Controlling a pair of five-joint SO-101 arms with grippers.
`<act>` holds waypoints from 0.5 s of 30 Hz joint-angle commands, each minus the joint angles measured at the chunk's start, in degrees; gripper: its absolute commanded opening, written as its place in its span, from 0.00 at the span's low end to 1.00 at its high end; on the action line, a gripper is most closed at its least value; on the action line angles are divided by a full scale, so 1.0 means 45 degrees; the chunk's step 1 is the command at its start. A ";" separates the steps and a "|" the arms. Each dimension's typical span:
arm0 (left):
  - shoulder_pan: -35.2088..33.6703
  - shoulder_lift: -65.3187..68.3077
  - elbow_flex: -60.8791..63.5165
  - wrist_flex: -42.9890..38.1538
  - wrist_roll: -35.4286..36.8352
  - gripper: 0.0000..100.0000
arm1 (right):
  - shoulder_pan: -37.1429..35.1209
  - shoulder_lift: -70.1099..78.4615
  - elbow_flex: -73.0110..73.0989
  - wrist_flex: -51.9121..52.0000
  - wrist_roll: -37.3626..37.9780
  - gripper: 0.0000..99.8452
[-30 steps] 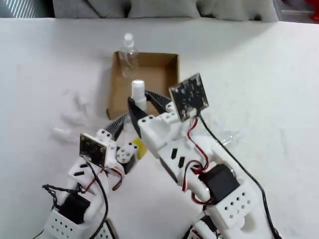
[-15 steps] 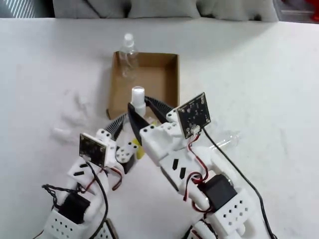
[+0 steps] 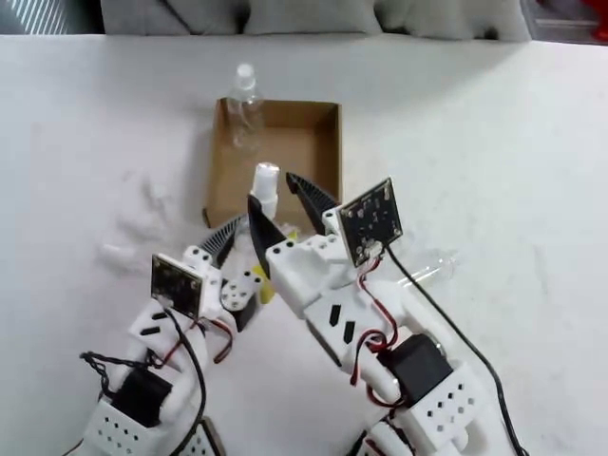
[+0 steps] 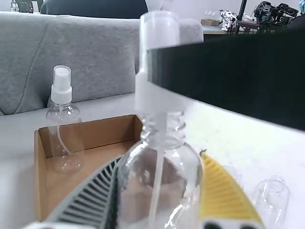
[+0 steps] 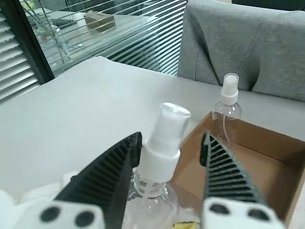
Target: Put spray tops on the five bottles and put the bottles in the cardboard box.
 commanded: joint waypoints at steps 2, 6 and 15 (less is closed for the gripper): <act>-0.0205 -0.0147 -0.0117 -0.0391 -0.0020 0.02 | -0.0107 -0.0205 -0.0274 -0.0283 -0.0059 0.17; -0.0205 -0.0147 -0.0098 -0.0391 -0.0020 0.02 | -0.0107 -0.0205 -0.0860 -0.0186 -0.0098 0.17; -0.0205 -0.0147 -0.0078 -0.0391 -0.0059 0.02 | -0.0010 -0.1377 -0.2637 0.1729 -0.0020 0.15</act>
